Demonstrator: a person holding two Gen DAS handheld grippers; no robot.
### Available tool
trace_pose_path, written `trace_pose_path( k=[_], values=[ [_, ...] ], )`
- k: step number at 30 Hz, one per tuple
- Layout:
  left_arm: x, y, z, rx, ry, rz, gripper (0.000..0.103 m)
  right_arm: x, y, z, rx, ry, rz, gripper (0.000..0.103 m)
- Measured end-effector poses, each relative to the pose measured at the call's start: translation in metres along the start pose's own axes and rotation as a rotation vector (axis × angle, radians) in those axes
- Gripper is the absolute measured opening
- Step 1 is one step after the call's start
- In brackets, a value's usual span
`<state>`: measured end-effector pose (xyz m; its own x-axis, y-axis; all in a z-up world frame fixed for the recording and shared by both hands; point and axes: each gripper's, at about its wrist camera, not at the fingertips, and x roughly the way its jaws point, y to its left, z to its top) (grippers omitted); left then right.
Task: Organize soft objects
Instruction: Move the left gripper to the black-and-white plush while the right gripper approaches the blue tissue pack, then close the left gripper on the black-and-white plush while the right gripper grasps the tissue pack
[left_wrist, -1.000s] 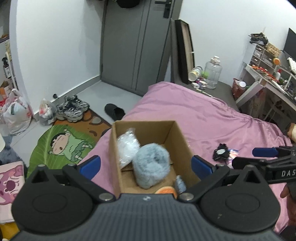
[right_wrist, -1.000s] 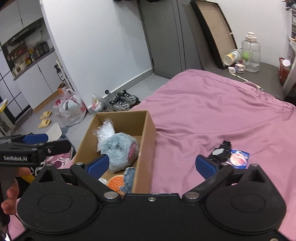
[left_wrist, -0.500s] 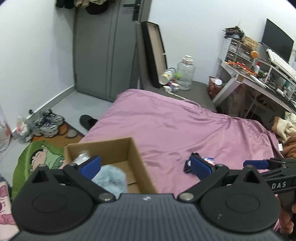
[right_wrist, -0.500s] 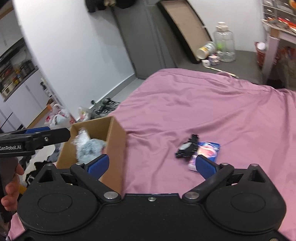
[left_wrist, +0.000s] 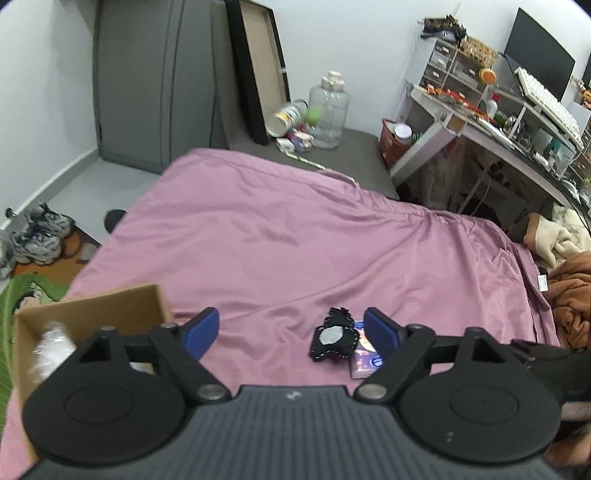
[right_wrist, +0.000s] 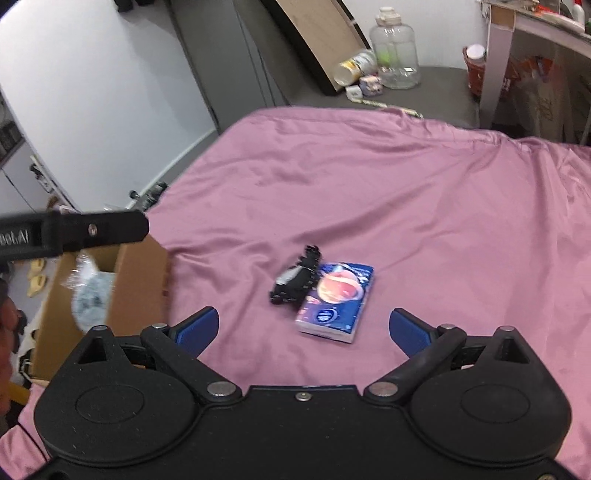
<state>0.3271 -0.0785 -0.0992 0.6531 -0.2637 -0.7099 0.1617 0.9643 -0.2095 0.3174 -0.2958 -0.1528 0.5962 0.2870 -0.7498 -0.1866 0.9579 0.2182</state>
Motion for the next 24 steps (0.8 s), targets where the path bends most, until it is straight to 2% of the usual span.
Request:
trace_pose_path(
  k=[7,12,15,17,19,24],
  values=[
    [0.052,-0.003,0.003,-0.040,0.108,-0.013,0.069,0.045,-0.009,-0.006,0.020,0.062,-0.036,0.092],
    [0.071,-0.007,-0.001,-0.044,0.135,-0.010,0.066,0.065,-0.010,-0.009,0.038,0.079,-0.041,0.086],
    [0.082,-0.008,-0.002,-0.047,0.149,-0.021,0.066,0.076,-0.010,-0.010,0.041,0.084,-0.064,0.076],
    [0.090,-0.010,-0.003,-0.046,0.162,-0.031,0.066,0.078,-0.013,-0.012,0.045,0.076,-0.089,0.060],
    [0.099,-0.014,-0.005,-0.035,0.178,-0.044,0.066,0.076,-0.018,-0.014,0.055,0.059,-0.107,0.051],
    [0.122,-0.025,-0.012,-0.011,0.212,-0.066,0.066,0.067,-0.034,-0.018,0.072,0.041,-0.109,0.050]
  ],
)
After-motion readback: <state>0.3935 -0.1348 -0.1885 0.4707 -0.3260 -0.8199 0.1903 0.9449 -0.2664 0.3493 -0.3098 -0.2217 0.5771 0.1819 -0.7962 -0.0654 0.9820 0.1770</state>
